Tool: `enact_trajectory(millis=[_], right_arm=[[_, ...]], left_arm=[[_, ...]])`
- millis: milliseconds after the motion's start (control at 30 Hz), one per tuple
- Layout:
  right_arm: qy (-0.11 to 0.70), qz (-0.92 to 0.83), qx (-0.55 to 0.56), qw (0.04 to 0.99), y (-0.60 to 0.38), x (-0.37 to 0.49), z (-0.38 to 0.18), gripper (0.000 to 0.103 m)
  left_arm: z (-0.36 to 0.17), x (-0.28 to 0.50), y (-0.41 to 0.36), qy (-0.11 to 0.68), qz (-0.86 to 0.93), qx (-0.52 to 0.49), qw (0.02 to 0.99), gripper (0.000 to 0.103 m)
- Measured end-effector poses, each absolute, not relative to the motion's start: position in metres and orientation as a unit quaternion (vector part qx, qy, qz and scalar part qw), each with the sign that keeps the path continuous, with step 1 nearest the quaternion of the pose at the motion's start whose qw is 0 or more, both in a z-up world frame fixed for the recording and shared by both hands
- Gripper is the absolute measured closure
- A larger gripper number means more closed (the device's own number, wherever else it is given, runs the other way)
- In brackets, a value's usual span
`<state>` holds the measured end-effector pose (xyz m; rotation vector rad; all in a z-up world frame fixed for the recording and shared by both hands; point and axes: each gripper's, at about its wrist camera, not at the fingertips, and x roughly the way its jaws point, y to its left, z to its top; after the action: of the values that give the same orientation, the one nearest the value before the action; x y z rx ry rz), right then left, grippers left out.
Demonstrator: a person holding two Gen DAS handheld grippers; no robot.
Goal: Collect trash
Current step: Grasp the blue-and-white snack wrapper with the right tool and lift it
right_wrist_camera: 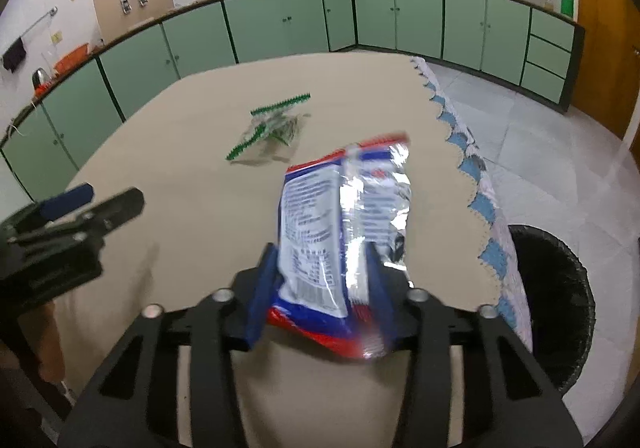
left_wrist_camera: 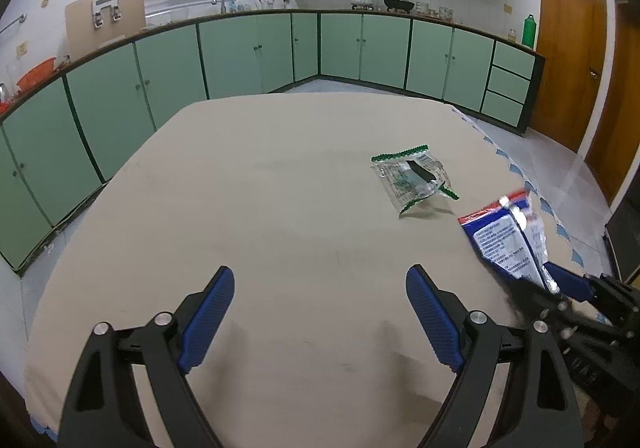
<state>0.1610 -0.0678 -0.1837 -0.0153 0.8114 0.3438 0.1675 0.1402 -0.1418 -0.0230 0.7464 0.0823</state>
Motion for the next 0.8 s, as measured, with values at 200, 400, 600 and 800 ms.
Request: enact_trajectory(millis=[200, 400, 600, 800], right_arm=[[0.393, 0.181, 0.005, 0.902, -0.078, 0.165, -0.177, 0.087], [0.383, 0.181, 0.014, 0.906, -0.084, 0.169, -0.172, 0.089], [0.372, 0.174, 0.027, 0.911, -0.092, 0.182, -0.165, 0.089], [0.361, 0.161, 0.034, 0.918, -0.099, 0.207, -0.160, 0.089]], left_arm=[[-0.143, 0.170, 0.138, 0.369, 0.033, -0.013, 0.929, 0.017], [-0.141, 0.177, 0.130, 0.367, 0.025, -0.011, 0.930, 0.017], [-0.135, 0.198, 0.121, 0.361, 0.014, -0.019, 0.932, 0.017], [-0.133, 0.229, 0.104, 0.355, 0.000, -0.021, 0.935, 0.017]])
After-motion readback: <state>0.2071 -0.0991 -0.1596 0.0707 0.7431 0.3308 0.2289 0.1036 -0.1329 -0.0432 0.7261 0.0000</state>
